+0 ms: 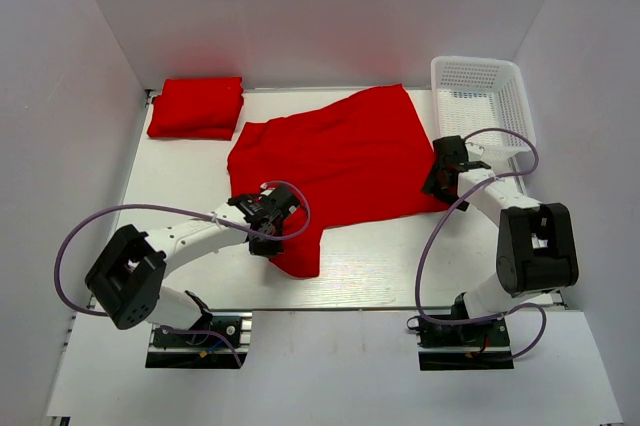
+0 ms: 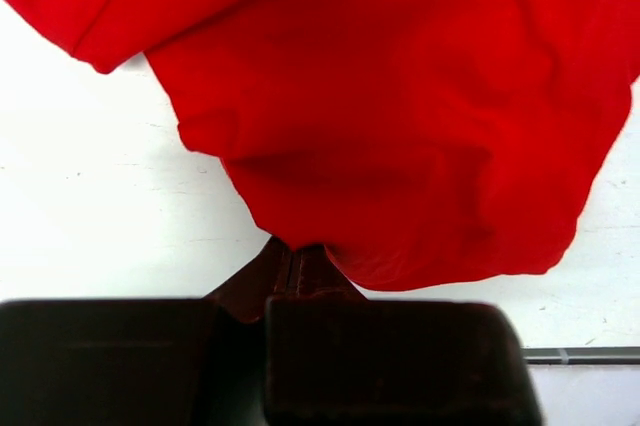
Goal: Fold and stack the t-shirts
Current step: Flatten out the tshirt
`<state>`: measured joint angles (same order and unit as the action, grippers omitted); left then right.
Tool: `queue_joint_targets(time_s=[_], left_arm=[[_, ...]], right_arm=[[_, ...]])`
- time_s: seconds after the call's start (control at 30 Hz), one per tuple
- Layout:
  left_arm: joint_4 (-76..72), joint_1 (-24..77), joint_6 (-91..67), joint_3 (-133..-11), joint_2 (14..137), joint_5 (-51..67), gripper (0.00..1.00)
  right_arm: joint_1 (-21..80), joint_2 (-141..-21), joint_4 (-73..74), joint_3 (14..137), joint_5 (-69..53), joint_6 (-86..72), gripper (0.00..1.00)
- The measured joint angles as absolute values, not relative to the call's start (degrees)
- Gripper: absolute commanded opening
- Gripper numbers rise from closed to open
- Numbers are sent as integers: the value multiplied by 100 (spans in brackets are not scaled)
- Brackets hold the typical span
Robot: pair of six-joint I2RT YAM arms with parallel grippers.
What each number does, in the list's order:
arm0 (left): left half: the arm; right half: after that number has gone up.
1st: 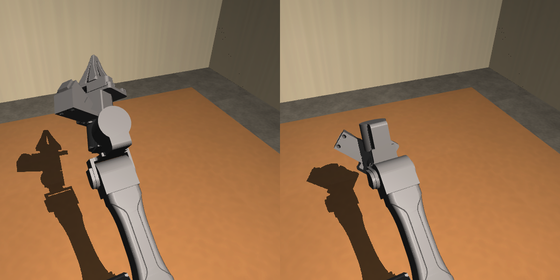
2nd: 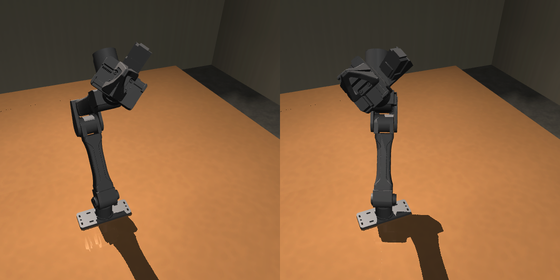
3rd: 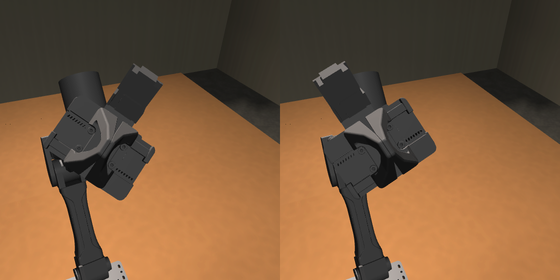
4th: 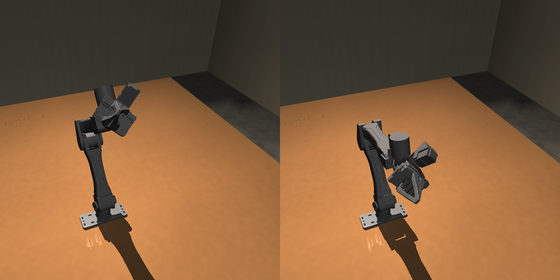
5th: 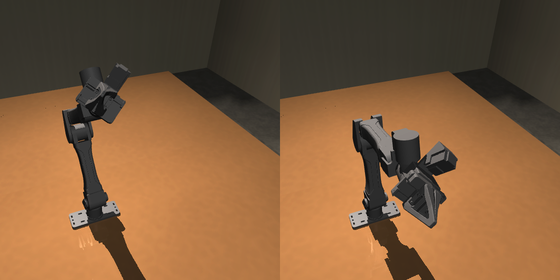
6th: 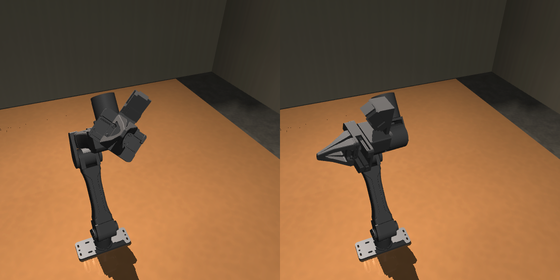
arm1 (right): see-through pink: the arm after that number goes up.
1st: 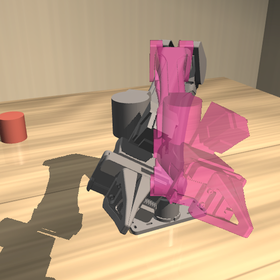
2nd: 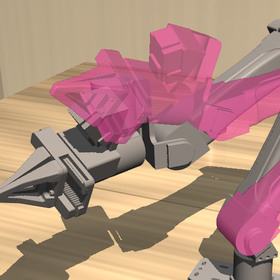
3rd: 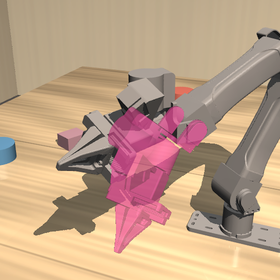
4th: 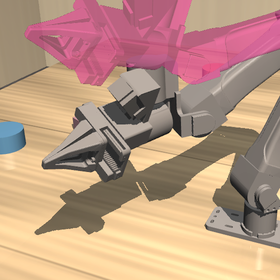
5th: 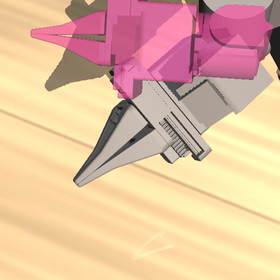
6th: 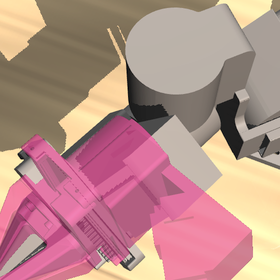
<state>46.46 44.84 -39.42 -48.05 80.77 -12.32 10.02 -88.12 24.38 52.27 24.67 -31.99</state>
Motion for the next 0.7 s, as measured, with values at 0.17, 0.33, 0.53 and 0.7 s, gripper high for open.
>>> queue_joint_targets(time_s=[0.17, 0.33, 0.53, 0.7], left_arm=[[4637, 4484, -3841, -4825, 8051, -1170, 0], [4692, 4484, -3793, -4960, 8044, -1142, 0], [4696, 4484, -3745, -5011, 7911, -1127, 0], [4687, 4484, -3684, -5011, 7771, -1066, 0]], right_arm=[[932, -8871, 2088, 5109, 2364, -3269, 73], [913, -8871, 1940, 4849, 2366, -3308, 73], [873, -9002, 1699, 4663, 2362, -3358, 65], [869, -9056, 1487, 4665, 2357, -3413, 42]])
